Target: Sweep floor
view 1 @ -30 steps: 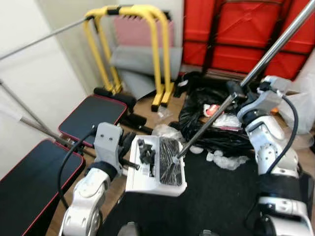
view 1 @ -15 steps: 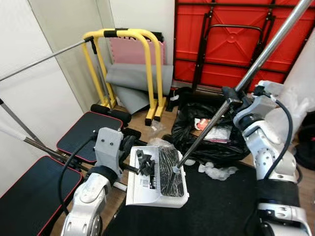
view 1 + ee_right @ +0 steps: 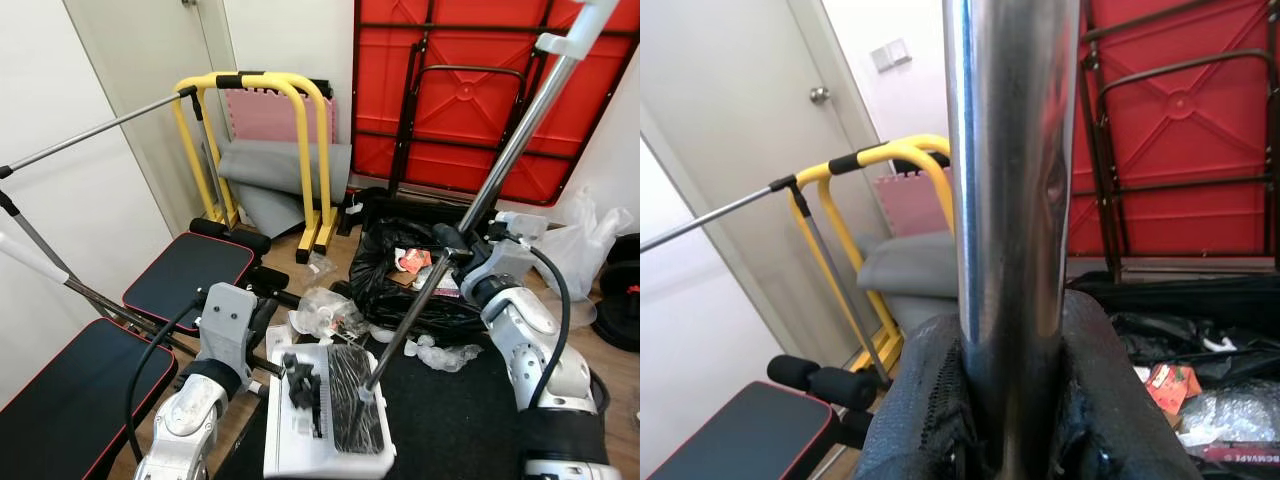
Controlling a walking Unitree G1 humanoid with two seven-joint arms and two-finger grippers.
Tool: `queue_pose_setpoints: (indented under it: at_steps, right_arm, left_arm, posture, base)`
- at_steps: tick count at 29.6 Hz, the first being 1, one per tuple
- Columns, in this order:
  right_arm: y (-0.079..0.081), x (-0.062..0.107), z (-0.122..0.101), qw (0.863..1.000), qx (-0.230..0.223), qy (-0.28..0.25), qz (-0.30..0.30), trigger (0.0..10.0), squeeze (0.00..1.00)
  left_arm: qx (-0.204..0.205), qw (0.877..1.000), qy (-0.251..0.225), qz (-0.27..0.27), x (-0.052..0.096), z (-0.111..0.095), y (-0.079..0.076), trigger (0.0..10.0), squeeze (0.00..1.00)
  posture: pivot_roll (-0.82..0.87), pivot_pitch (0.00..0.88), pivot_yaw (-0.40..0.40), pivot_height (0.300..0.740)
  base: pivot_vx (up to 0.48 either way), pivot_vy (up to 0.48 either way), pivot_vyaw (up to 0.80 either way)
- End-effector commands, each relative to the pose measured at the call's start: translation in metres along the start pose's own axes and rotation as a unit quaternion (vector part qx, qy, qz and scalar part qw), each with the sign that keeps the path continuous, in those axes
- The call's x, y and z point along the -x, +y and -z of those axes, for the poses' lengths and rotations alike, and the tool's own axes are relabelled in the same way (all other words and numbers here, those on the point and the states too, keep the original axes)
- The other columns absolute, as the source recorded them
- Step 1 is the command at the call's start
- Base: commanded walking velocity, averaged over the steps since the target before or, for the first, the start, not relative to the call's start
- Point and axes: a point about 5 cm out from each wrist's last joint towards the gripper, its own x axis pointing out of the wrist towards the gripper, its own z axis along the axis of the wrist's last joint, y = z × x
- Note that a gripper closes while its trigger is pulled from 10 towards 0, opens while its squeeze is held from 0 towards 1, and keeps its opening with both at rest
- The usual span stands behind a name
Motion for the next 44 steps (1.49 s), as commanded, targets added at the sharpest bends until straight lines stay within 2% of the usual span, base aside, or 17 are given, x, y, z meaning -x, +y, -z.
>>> queue_pose_setpoints:
  at_steps: [1,4,9,14,17,22,27,31,32,44]
  right_arm:
    - [0.008,-0.002,-0.022,0.998,-0.009,-0.052,-0.019,10.0,0.0]
    - [0.012,-0.001,-0.021,0.998,-0.022,-0.058,-0.026,10.0,0.0]
    - [0.014,-0.001,-0.022,0.997,-0.022,-0.062,-0.028,10.0,0.0]
    - [0.013,-0.002,-0.023,0.997,-0.042,-0.067,-0.023,10.0,0.0]
    - [0.017,-0.002,-0.021,0.997,-0.028,-0.062,-0.03,10.0,0.0]
    - [0.019,-0.004,-0.022,0.996,-0.049,-0.062,-0.033,10.0,0.0]
    - [0.02,-0.004,-0.022,0.996,-0.05,-0.062,-0.036,10.0,0.0]
    - [0.022,-0.005,-0.022,0.996,-0.041,-0.064,-0.042,10.0,0.0]
    - [0.023,-0.005,-0.021,0.995,-0.056,-0.063,-0.043,10.0,0.0]
    - [0.026,-0.006,-0.02,0.995,-0.063,-0.064,-0.047,10.0,0.0]
  left_arm:
    - [0.0,1.0,-0.002,-0.029,0.0,0.001,0.004,10.0,0.0]
    - [0.018,1.0,-0.01,-0.021,0.0,-0.001,0.004,10.0,0.0]
    - [0.022,0.999,-0.017,-0.015,0.001,-0.003,0.004,10.0,0.0]
    - [0.023,0.999,-0.024,-0.014,0.0,-0.005,0.005,10.0,0.0]
    - [0.021,0.999,-0.025,-0.015,0.0,-0.006,0.006,10.0,0.0]
    - [0.02,0.999,-0.029,-0.015,0.0,-0.007,0.008,10.0,0.0]
    - [0.019,0.999,-0.031,-0.015,-0.001,-0.008,0.01,10.0,0.0]
    - [0.019,0.999,-0.034,-0.013,-0.001,-0.009,0.01,10.0,0.0]
    - [0.019,0.999,-0.035,-0.011,-0.001,-0.009,0.009,10.0,0.0]
    - [0.02,0.999,-0.039,-0.01,-0.001,-0.01,0.009,10.0,0.0]
  posture:
    - [-0.13,0.0,-0.017,0.74]
    - [-0.13,0.0,-0.014,0.74]
    - [-0.13,0.0,-0.013,0.74]
    - [-0.13,0.0,-0.015,0.74]
    - [-0.13,0.0,-0.015,0.74]
    - [-0.13,0.0,-0.014,0.74]
    - [-0.13,0.0,-0.013,0.74]
    - [-0.13,0.0,-0.013,0.74]
    - [-0.12,0.0,-0.014,0.74]
    - [-0.12,0.0,-0.018,0.74]
  base:
    - [0.0,0.0,0.0]
    - [0.0,0.0,0.0]
    - [0.0,0.0,0.0]
    - [0.0,0.0,0.0]
    - [0.247,0.0,0.0]
    - [0.271,0.0,-0.48]
    - [0.276,0.0,-0.64]
    - [0.292,0.0,0.0]
    - [0.322,0.0,-0.8]
    - [0.328,0.0,-0.26]
